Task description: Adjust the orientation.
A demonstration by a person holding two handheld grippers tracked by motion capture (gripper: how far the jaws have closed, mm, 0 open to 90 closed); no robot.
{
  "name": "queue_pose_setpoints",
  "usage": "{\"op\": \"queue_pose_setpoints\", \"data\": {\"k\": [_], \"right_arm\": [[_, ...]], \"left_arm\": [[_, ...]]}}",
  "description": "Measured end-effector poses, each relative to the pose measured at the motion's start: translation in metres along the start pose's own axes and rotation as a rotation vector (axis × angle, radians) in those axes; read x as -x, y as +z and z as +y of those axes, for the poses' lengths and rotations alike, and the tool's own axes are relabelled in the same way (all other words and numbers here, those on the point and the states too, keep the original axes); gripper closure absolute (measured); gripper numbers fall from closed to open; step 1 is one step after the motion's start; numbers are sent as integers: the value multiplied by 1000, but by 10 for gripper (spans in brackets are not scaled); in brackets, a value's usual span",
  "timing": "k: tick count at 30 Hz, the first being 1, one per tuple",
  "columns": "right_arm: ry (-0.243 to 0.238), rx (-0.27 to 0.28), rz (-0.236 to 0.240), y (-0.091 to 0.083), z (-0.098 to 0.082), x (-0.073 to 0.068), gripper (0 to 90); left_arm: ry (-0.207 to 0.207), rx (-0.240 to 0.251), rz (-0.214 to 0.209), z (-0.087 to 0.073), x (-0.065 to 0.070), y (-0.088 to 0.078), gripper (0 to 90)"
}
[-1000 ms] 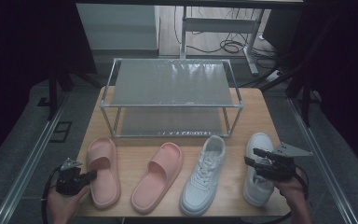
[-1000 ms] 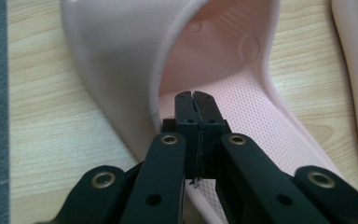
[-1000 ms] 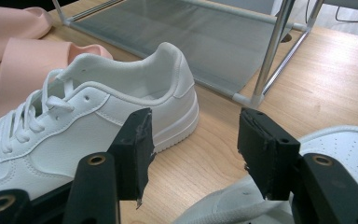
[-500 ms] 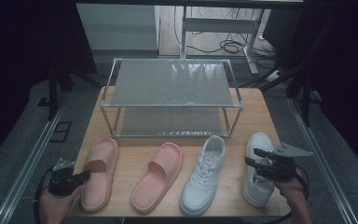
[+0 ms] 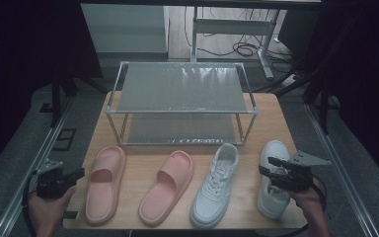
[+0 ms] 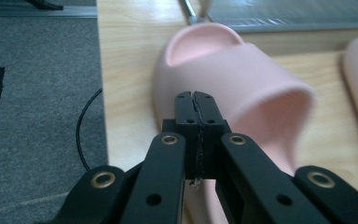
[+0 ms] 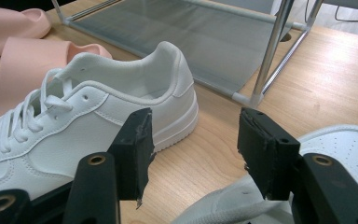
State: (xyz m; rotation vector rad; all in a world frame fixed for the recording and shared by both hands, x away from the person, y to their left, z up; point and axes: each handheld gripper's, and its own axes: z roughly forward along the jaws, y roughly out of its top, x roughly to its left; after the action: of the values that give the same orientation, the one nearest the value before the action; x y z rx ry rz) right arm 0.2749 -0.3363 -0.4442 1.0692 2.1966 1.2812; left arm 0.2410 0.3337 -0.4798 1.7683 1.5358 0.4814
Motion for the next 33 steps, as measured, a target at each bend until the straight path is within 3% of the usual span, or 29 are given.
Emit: {"op": "queue_pose_setpoints", "data": {"k": [4,18,33], "right_arm": [[-2,10,-12,-2,0,1,464],[0,7,-13,0,-1,1,464],[-11,19,-12,1,-1,0,466]], "left_arm": [[7,-12,-6,8,-7,17,900],[16,-77,-19,23,-16,52,900],[13,-87,-19,25,-15,59,900]]}}
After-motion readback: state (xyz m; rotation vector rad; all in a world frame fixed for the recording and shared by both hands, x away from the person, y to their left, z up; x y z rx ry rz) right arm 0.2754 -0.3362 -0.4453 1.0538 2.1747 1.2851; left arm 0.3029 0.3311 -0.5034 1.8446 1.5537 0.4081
